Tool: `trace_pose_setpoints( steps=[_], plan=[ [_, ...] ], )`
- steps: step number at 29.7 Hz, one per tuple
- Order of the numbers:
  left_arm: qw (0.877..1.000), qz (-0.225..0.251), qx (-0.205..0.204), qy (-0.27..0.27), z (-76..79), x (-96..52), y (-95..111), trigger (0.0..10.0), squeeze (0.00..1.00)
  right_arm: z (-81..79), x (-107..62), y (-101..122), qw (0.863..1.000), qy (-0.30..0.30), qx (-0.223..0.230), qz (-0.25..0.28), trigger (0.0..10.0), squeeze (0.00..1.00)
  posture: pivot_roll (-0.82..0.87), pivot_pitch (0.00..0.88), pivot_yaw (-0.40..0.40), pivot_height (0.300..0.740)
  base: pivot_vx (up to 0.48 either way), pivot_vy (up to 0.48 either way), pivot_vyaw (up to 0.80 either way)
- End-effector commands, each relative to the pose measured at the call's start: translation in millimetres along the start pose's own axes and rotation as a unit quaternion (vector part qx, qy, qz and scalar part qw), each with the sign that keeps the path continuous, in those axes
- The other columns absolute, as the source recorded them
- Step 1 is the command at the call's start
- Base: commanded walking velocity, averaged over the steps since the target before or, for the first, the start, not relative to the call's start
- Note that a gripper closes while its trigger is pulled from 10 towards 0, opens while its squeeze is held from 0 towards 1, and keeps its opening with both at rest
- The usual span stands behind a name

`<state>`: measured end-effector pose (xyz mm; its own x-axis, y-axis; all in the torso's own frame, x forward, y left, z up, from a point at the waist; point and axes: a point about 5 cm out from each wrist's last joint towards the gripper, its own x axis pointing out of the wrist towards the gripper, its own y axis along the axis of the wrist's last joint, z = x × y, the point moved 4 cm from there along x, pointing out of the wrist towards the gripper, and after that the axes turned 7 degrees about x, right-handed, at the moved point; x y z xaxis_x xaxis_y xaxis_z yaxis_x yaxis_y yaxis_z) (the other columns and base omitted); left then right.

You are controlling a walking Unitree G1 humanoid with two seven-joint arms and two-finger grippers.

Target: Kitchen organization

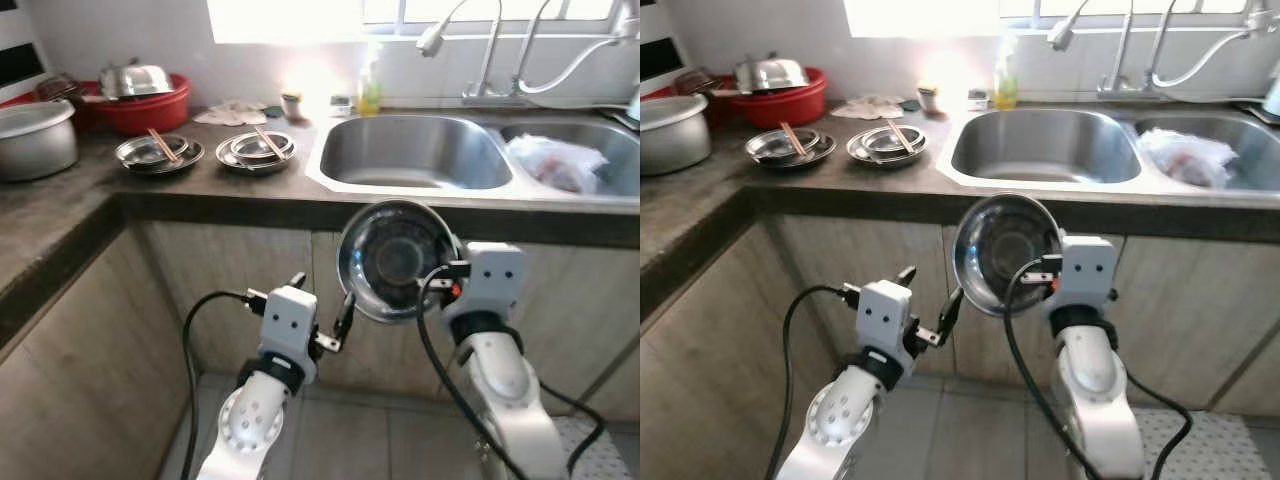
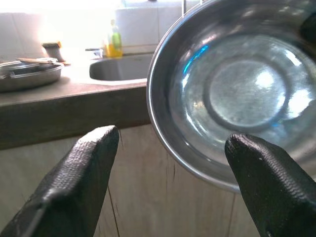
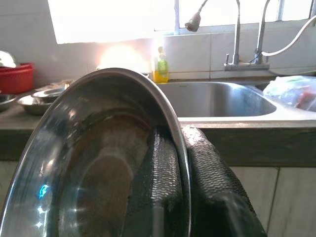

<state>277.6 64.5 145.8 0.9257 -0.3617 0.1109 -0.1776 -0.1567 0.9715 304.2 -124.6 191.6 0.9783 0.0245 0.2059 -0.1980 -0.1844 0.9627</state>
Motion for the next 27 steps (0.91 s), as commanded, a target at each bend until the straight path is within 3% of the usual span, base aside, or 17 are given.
trace_pose_setpoints(
  steps=[1, 8, 15, 27],
  plan=[
    [1.0, 0.011, -0.002, -0.009, 5.9, 2.7, 6.2, 10.0, 0.0, 7.1, 1.5, 11.5, 1.0, -0.012, -0.01, 0.021, 10.0, 0.0, 0.04, 0.035, -0.003, 0.74, 0.0, 0.0, -0.79],
    [1.0, 0.019, 0.006, -0.023, 9.8, 3.2, 8.8, 10.0, 0.0, 12.3, 8.9, 31.4, 0.998, -0.022, -0.017, 0.055, 10.0, 0.0, 0.04, 0.036, -0.002, 0.74, 0.043, 0.0, -0.28],
    [0.999, 0.024, 0.011, -0.023, 8.8, 4.3, 10.7, 10.0, 0.0, 17.8, 19.9, 58.0, 0.994, -0.026, -0.033, 0.098, 10.0, 0.0, 0.03, 0.034, -0.001, 0.74, 0.388, 0.0, 0.0],
    [0.999, 0.026, 0.012, -0.019, 6.2, 5.9, 11.6, 10.0, 0.0, 17.5, 27.1, 75.4, 0.992, -0.019, -0.038, 0.123, 10.0, 0.0, 0.04, 0.025, -0.006, 0.74, 0.461, 0.0, 0.0]
  ],
)
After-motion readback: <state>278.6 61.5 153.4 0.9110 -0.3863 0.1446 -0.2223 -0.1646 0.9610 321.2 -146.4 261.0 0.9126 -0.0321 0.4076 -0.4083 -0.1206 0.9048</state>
